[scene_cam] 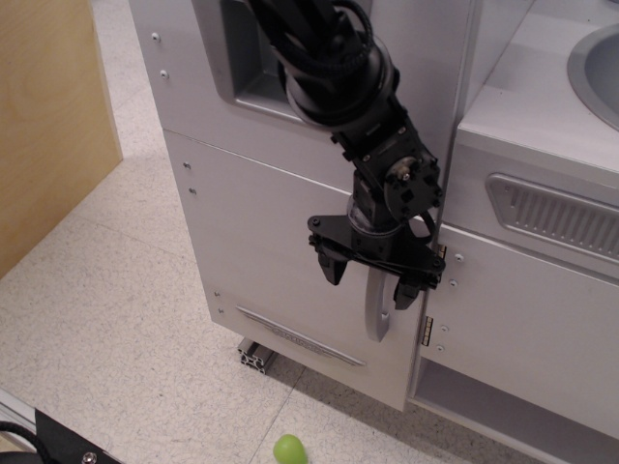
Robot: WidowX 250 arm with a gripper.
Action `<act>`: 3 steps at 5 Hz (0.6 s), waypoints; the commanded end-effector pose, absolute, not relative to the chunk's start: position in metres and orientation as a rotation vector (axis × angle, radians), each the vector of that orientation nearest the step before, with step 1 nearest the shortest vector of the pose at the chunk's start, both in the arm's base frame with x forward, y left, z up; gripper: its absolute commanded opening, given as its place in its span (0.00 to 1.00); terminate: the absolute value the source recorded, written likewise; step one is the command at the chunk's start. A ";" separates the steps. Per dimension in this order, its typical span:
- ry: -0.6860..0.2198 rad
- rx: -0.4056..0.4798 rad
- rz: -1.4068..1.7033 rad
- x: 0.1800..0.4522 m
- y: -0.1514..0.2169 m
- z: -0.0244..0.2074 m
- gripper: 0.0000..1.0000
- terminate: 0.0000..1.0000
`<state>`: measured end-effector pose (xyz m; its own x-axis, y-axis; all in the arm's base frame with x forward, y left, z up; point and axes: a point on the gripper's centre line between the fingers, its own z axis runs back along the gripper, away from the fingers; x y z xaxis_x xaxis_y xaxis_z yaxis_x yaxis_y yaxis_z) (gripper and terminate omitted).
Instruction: Open low fridge
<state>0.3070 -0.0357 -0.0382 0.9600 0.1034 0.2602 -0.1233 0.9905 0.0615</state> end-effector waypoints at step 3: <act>-0.328 0.023 0.020 0.300 -0.029 -0.025 0.00 0.00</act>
